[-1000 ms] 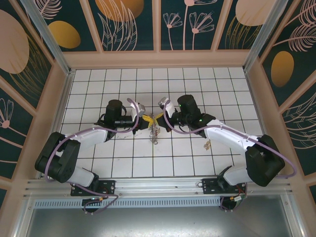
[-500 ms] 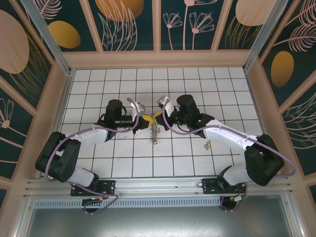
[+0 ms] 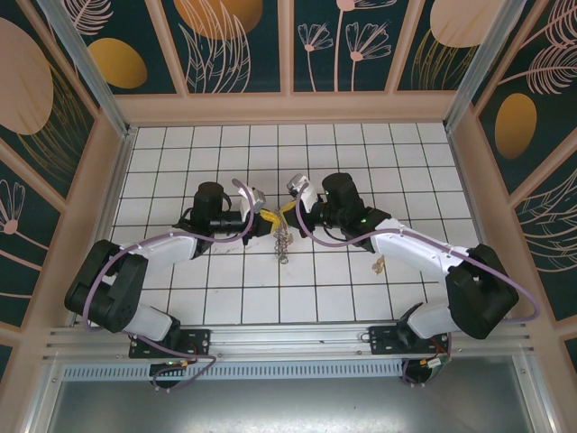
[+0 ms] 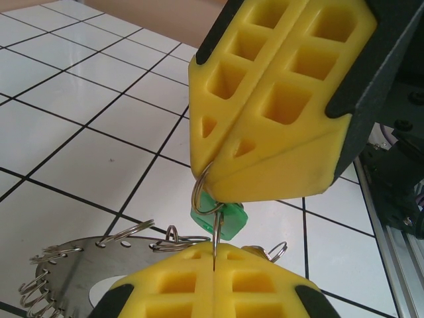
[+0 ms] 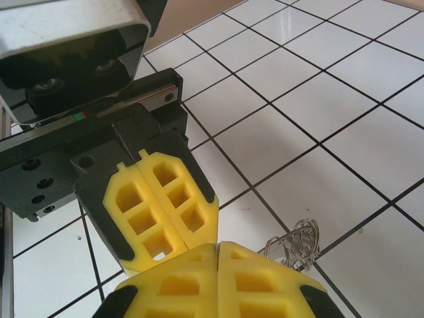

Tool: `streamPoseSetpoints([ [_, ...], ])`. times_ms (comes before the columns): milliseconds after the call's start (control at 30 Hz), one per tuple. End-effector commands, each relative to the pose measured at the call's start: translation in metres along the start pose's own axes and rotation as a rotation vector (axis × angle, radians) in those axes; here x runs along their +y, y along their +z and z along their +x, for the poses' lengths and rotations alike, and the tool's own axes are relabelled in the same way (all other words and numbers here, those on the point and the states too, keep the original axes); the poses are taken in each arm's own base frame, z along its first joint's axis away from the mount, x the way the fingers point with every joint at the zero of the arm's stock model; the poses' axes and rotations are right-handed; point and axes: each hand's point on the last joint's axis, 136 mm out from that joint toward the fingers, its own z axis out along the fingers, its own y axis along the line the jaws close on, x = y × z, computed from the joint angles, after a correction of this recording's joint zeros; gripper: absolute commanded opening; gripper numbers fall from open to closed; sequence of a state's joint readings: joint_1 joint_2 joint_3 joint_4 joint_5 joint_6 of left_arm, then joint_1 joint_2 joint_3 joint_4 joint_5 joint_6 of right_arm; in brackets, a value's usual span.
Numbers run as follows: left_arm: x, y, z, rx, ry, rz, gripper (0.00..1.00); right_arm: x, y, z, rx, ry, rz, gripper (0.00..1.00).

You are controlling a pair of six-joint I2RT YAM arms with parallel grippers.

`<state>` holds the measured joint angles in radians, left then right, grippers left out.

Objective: Put the keys on the keyring

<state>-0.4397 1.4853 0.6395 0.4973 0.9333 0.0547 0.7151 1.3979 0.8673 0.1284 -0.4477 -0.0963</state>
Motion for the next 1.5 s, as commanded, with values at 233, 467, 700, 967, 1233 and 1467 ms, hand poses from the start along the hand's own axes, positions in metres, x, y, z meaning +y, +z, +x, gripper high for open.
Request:
streamPoseSetpoints([
  [233,0.001,0.001,-0.017,-0.042,0.048,-0.008,0.00,0.013,-0.013,-0.005,0.009,-0.012,-0.029,0.00],
  [467,0.001,0.001,-0.018,-0.044,0.050,-0.005,0.00,0.012,-0.015,-0.003,-0.004,-0.006,-0.017,0.00],
  [700,-0.001,0.001,-0.021,-0.046,0.052,0.000,0.00,0.009,-0.009,-0.009,-0.023,-0.014,-0.016,0.00],
  [967,-0.001,0.001,-0.021,-0.043,0.053,0.001,0.00,0.007,0.000,-0.003,0.004,-0.005,-0.028,0.00],
  [1233,-0.001,0.001,-0.018,-0.040,0.048,0.001,0.00,0.006,0.000,-0.010,-0.032,-0.013,-0.019,0.00],
  [1467,-0.001,0.001,-0.020,-0.043,0.051,0.003,0.00,0.001,0.005,-0.005,-0.010,-0.006,-0.004,0.00],
])
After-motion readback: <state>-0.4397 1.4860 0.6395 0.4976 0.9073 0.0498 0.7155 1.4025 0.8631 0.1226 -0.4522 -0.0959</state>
